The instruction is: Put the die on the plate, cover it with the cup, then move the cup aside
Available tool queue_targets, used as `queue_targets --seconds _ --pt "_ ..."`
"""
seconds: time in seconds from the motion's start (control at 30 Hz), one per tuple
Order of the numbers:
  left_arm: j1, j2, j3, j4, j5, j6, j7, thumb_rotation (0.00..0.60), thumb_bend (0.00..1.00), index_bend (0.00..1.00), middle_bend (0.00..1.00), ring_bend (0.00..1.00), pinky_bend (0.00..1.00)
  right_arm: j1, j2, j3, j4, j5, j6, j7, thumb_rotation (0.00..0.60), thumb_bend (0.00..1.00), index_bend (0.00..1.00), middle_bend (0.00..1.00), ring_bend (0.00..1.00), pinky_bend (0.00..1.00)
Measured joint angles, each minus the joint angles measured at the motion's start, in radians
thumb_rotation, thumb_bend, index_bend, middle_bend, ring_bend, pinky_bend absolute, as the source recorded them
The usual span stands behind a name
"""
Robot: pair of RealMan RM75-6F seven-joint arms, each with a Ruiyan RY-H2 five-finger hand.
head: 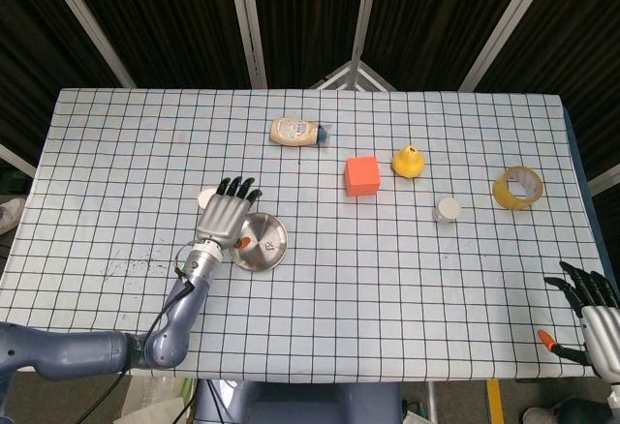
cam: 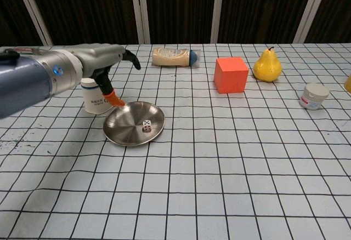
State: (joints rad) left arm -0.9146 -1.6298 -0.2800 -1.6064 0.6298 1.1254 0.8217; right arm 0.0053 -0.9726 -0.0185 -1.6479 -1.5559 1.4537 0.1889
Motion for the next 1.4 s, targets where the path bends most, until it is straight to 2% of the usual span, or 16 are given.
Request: queue_targets --seconds 0.07,0.27,0.5,0.6,0.97,1.4 --pt "0.002 0.033 -0.017 -0.028 -0.004 0.020 0.005 0.600 0.30 0.01 0.00 0.00 0.00 0.001 0.000 0.000 -0.003 0.000 0.000 -0.004 0.600 0.23 0.23 0.09 0.09 0.00" --pt "0.000 0.096 -0.067 -0.081 -0.061 0.073 0.035 0.600 0.30 0.03 0.00 0.00 0.00 0.000 0.002 0.003 -0.006 0.005 0.003 -0.001 0.600 0.23 0.23 0.09 0.09 0.00" --pt "0.003 0.141 -0.084 -0.109 -0.128 0.118 0.071 0.600 0.29 0.04 0.00 0.00 0.00 0.001 0.004 0.002 -0.008 0.009 -0.004 0.003 0.600 0.23 0.23 0.09 0.09 0.00" --pt "0.004 0.154 -0.088 -0.112 -0.163 0.124 0.082 0.600 0.29 0.07 0.00 0.00 0.00 0.002 0.005 0.000 -0.010 0.006 -0.006 0.000 0.600 0.23 0.23 0.09 0.09 0.00" --pt "0.013 0.175 -0.057 -0.081 -0.224 0.124 0.106 0.600 0.29 0.26 0.01 0.00 0.00 0.003 0.009 -0.001 -0.014 0.008 -0.010 0.003 0.600 0.23 0.23 0.09 0.09 0.00" --pt "0.007 0.119 -0.013 0.007 -0.229 0.085 0.093 0.600 0.29 0.26 0.00 0.00 0.00 0.005 0.009 -0.002 -0.016 0.008 -0.013 0.006 0.600 0.23 0.23 0.09 0.09 0.00"
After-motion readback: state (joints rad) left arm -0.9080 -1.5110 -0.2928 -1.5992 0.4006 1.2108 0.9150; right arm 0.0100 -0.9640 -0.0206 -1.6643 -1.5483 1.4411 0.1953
